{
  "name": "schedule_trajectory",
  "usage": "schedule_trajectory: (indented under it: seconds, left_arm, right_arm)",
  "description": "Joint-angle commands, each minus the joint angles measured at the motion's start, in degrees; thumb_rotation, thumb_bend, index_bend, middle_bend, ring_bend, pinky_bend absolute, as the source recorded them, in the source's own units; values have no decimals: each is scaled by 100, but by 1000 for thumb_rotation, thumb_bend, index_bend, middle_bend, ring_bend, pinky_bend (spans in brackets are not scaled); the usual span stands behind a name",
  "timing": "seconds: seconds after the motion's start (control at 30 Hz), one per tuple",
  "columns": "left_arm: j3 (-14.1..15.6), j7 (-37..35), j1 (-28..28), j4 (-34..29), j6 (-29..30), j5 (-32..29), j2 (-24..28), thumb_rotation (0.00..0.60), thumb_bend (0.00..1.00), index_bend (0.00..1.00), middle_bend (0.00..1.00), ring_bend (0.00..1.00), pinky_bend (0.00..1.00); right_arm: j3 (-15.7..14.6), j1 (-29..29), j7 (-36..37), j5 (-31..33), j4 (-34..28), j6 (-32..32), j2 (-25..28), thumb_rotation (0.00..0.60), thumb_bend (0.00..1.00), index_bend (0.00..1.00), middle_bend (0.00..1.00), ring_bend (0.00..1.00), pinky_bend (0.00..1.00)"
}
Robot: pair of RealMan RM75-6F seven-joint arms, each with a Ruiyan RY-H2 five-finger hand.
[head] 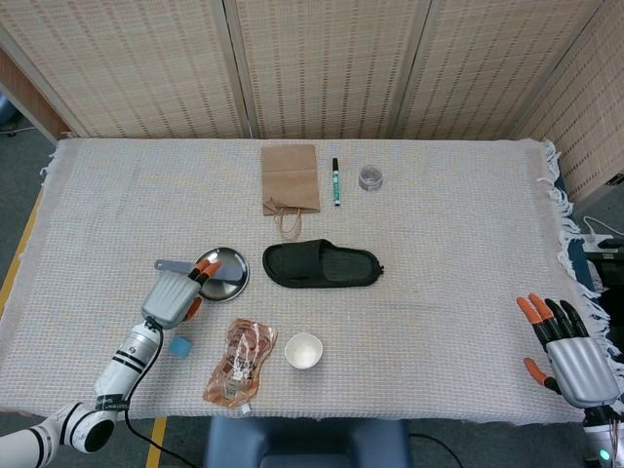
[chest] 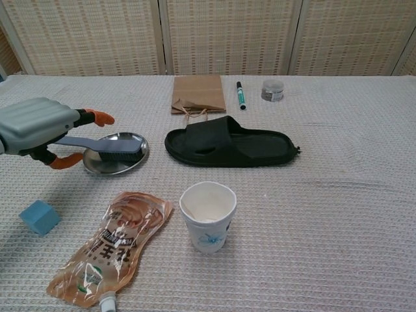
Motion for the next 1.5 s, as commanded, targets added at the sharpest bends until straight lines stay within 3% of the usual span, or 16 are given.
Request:
schedule_trajectory:
  seconds: [0.03, 0.4, 0.7, 0.87, 1.23, 1.5]
  left_arm:
    - [-83, -30, -217, 375, -42, -48, -274, 600, 440, 129, 165, 866, 1000]
    - [-63, -465, -945, 1657, -563, -122, -1033, 600, 428, 134, 161, 873, 1000]
    - [86, -730, -1112, 1924, -551, -81, -1180, 600, 426, 191, 259, 873, 1000]
    - [135, -814, -1155, 2204, -475, -89, -1290, 600, 426, 283, 313, 873, 1000]
    - [249, -911, -1169, 2392, -331, -86, -1322, 600, 427, 347, 345, 875, 1000]
    - [310, -1055, -1190, 2609, -130, 6, -1398, 600, 428, 405, 467, 880, 1000]
  right_arm:
    - [17, 7, -6, 55, 16, -38, -6, 600, 212, 0, 0, 0, 0]
    - [70, 11, -14, 201, -4, -79, 7, 600, 212, 0, 0, 0, 0]
    - [68, 38, -37, 293, 26, -210, -12, 600, 212, 0, 0, 0, 0]
    - [74, 33, -17, 313, 19, -203, 6, 600, 212, 0, 0, 0, 0]
    - [33, 68, -30, 335, -22, -333, 18, 600, 212, 0, 0, 0, 0]
    - [8, 92, -69, 340, -17, -409, -4, 600, 212, 0, 0, 0, 0]
